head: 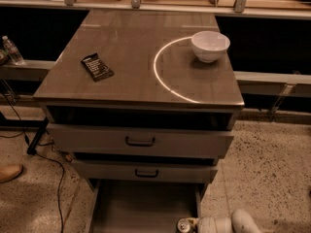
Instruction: Place green can into bottom drawer
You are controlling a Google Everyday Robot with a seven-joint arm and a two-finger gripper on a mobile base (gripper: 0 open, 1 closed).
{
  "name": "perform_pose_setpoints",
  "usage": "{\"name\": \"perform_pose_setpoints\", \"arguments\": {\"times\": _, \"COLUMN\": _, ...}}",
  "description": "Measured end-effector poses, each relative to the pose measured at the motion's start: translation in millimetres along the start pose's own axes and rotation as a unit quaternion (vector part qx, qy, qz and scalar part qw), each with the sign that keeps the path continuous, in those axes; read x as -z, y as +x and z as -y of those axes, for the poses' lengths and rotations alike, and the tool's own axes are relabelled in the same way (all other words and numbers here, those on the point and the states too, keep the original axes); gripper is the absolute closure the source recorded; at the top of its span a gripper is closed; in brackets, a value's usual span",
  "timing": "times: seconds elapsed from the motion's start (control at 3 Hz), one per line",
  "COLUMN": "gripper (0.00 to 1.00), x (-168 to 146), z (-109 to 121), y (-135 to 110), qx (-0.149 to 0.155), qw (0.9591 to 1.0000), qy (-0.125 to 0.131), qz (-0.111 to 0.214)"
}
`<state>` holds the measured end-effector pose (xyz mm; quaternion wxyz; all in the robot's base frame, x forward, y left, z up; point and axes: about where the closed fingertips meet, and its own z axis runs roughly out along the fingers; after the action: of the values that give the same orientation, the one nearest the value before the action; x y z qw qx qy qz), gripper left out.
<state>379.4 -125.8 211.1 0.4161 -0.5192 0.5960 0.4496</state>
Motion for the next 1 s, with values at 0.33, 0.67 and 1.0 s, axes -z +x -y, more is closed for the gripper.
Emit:
{"name": "perform_pose_setpoints", "arguments": {"times": 0.33, "gripper": 1.0, "x": -32, "z": 3, "y": 8, "qx": 0.018, "qw": 0.9998, "qy": -0.001, "qz": 0.013}}
{"name": "perform_pose_setpoints", "arguments": {"times": 0.67, "gripper": 1.0, "x": -51, "z": 3, "y": 6, "qx": 0.044, "qw": 0.9989, "qy": 0.001, "qz": 0.016}}
{"name": "perform_pose_setpoints", "arguments": {"times": 1.0, "gripper": 1.0, "x": -71, "z": -3, "y": 2, "qx": 0.071, "qw": 0.9973, "qy": 0.011, "qz": 0.011}}
